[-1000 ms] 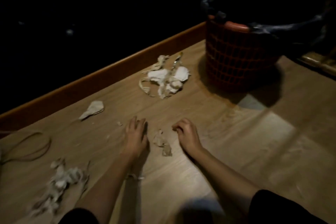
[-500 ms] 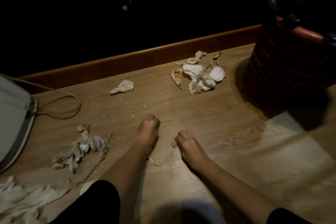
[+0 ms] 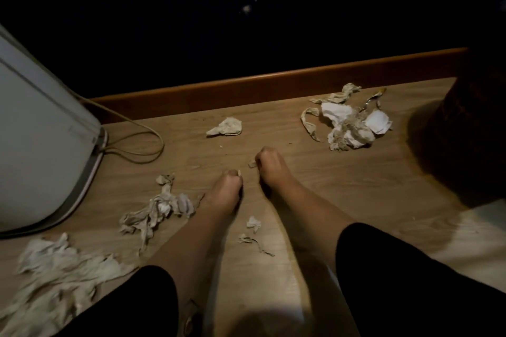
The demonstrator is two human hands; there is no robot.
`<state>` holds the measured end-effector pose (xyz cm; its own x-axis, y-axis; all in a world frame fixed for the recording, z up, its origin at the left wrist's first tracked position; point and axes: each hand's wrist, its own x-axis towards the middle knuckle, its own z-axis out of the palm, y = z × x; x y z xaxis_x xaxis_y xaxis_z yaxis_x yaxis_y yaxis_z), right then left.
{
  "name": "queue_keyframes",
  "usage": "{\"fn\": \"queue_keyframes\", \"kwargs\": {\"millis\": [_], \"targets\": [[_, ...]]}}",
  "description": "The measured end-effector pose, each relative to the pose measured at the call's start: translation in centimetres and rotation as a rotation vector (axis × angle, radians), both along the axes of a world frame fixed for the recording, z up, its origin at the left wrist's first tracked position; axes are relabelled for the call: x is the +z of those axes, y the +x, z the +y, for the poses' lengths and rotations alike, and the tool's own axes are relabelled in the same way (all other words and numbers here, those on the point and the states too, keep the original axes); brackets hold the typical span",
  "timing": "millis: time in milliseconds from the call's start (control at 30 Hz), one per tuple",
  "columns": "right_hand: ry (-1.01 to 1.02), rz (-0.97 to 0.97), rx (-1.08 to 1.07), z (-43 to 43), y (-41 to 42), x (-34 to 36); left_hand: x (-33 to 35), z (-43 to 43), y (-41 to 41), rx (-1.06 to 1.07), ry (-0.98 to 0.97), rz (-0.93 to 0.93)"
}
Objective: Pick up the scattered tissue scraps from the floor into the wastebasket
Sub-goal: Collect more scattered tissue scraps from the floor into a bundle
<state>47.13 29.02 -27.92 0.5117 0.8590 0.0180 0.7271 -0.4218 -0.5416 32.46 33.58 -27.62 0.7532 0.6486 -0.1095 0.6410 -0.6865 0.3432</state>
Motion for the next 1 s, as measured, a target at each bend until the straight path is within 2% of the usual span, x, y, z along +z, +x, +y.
{"fn": "queue_keyframes", "kwargs": {"millis": [200,267,333,400,467,567,767,833,1000], "targets": [[0.089,-0.209,0.203,-3.1,-3.5,-2.6,0.1,-2.2,-3.0,-0.010,0.186,0.035],[0.074,-0.141,0.159,-2.8,-3.4,-1.4,0.4,-1.8,-3.6,0.033,0.101,-0.021],[0.090,0.031,0.048,-2.7,-3.8,-0.5,1.3,-0.4,-4.7,0.077,0.018,-0.073],[0.085,0.182,0.005,-3.8,-5.2,0.5,2.3,1.6,-6.7,0.036,0.061,-0.095],[0.091,0.246,0.005,-5.7,-7.0,1.0,3.5,3.2,-9.2,0.056,0.109,-0.121],[0.135,0.124,0.088,-8.5,-9.5,0.5,3.8,3.9,-12.7,0.184,0.129,-0.169],[0.092,-0.191,0.148,-12.4,-13.6,-1.7,0.9,1.6,-13.4,0.315,0.133,0.170],[0.088,-0.163,0.155,-12.8,-14.5,-2.4,0.3,0.5,-12.9,0.400,0.043,0.117],[0.174,-0.106,0.204,-13.0,-14.7,-2.7,-0.2,-1.8,-12.9,0.366,0.097,-0.056]]}}
